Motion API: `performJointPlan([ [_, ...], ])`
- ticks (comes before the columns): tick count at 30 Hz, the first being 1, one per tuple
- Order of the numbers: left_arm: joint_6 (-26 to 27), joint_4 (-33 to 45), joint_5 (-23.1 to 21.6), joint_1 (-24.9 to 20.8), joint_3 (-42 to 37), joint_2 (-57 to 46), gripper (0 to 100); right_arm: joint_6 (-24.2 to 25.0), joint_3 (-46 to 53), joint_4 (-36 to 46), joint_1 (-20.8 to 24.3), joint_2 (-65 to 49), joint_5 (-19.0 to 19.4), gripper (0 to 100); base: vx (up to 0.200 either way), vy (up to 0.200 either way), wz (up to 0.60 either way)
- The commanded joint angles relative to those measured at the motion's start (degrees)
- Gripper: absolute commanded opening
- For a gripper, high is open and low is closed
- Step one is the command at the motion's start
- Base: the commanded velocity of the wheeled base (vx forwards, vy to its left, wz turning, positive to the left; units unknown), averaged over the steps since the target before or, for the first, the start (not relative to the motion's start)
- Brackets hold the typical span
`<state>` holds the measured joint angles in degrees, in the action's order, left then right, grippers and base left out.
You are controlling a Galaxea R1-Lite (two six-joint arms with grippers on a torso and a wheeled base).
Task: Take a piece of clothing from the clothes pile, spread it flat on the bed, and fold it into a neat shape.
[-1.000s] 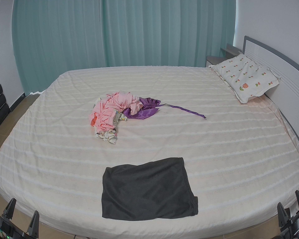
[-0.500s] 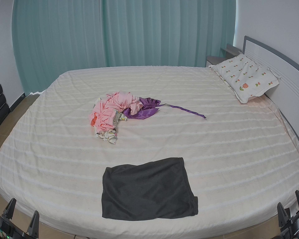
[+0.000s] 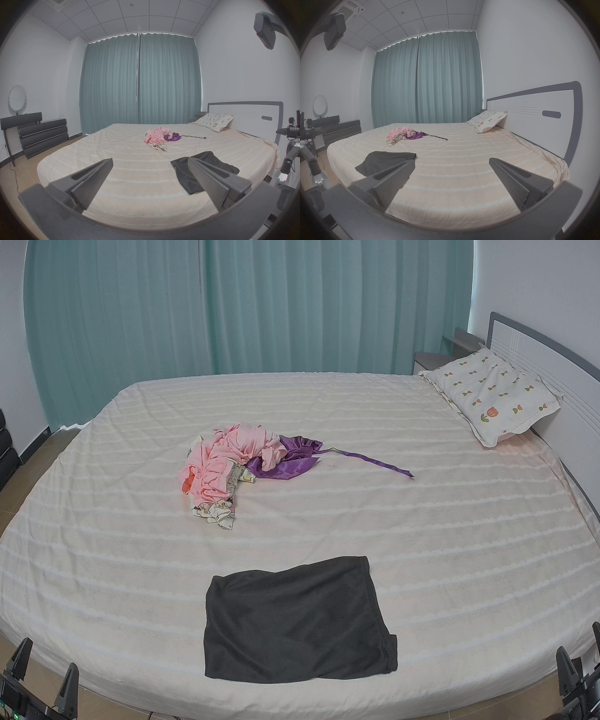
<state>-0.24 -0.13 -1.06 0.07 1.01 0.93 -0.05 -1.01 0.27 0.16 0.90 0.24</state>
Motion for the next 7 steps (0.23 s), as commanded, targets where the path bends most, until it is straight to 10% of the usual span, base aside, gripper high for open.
performJointPlan([
  [1,0.0,0.0,-0.1,0.0,-1.0,-0.8,100,0.0,0.9,0.0,0.0,-0.9,0.0,100,0.000,0.000,0.00],
  [7,0.0,0.0,0.0,0.0,-1.0,-0.8,100,0.0,0.9,0.0,0.0,-0.9,0.0,100,0.000,0.000,0.00],
])
